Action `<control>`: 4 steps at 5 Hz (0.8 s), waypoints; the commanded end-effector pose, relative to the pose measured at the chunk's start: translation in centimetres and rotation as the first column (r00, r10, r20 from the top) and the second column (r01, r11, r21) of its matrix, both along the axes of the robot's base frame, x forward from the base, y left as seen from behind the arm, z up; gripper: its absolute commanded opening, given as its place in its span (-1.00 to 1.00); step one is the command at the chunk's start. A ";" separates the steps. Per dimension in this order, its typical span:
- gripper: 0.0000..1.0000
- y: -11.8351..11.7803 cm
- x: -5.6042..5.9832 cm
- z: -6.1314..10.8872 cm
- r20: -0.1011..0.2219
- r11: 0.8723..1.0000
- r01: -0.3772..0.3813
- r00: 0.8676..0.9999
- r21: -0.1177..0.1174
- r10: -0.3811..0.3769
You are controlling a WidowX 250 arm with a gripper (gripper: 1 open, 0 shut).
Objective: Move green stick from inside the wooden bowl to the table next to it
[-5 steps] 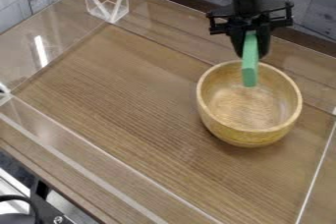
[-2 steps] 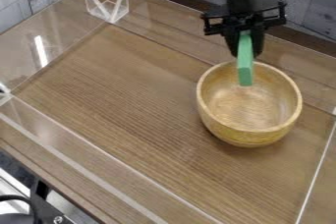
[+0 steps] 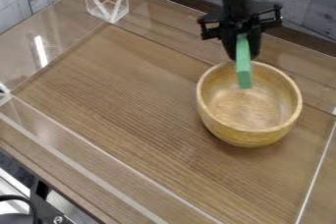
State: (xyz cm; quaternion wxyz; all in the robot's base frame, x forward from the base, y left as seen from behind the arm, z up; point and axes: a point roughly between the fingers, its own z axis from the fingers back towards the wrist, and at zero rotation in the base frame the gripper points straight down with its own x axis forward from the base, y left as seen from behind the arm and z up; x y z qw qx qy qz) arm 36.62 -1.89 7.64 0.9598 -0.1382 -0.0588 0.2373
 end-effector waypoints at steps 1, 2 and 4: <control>-1.00 1.3 0.7 3.1 0.097 0.998 -0.059 0.994 0.001 0.058; -1.00 2.2 0.6 3.2 0.106 0.991 -0.130 0.986 -0.005 0.130; -1.00 2.6 0.6 3.1 0.115 0.956 -0.293 0.949 -0.031 0.294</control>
